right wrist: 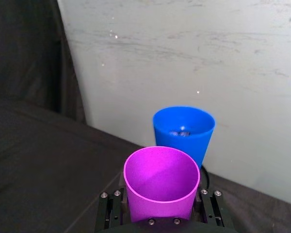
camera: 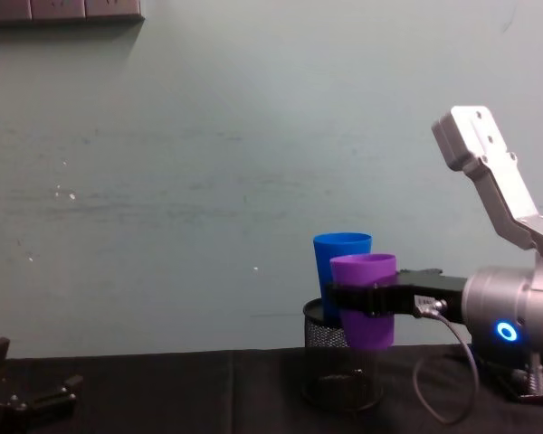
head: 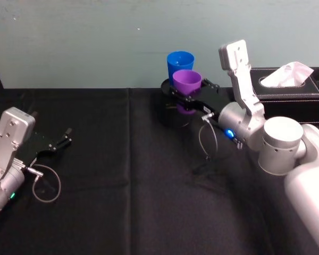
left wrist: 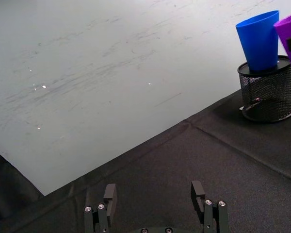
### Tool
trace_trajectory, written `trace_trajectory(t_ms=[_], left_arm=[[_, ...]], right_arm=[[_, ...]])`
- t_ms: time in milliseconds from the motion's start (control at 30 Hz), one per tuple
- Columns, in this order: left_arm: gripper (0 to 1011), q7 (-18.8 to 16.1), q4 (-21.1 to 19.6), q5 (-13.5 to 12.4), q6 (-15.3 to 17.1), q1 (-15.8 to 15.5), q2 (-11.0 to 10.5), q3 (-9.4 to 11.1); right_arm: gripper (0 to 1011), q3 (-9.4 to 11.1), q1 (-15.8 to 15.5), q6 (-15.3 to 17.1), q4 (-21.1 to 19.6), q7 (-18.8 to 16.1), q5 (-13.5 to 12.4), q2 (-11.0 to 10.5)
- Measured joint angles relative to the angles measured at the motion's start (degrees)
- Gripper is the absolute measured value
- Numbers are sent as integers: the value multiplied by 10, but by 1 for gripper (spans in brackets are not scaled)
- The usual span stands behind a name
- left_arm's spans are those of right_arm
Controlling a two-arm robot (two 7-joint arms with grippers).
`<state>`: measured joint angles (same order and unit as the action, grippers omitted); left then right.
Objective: Pick up one cup with a gripper and tap it against the other cup.
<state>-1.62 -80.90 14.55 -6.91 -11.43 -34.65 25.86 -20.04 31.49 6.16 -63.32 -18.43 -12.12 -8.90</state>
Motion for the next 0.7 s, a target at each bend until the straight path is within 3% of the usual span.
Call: trace_trajectory(t_ms=[267,333,467,700], left_arm=[[1000,0,0,0,0,0,0,0],[1000,0,0,0,0,0,0,0],[1000,0,0,0,0,0,0,0],[1000,0,0,0,0,0,0,0]], right_arm=[[726,3,-64,22,-86,0,-3,-25],[726,5,-96,27,-126,0,-6,-37],[726,7,-132,28,-166,9,-4,-51],[726,7,-181,16,-208,27,11,-63]])
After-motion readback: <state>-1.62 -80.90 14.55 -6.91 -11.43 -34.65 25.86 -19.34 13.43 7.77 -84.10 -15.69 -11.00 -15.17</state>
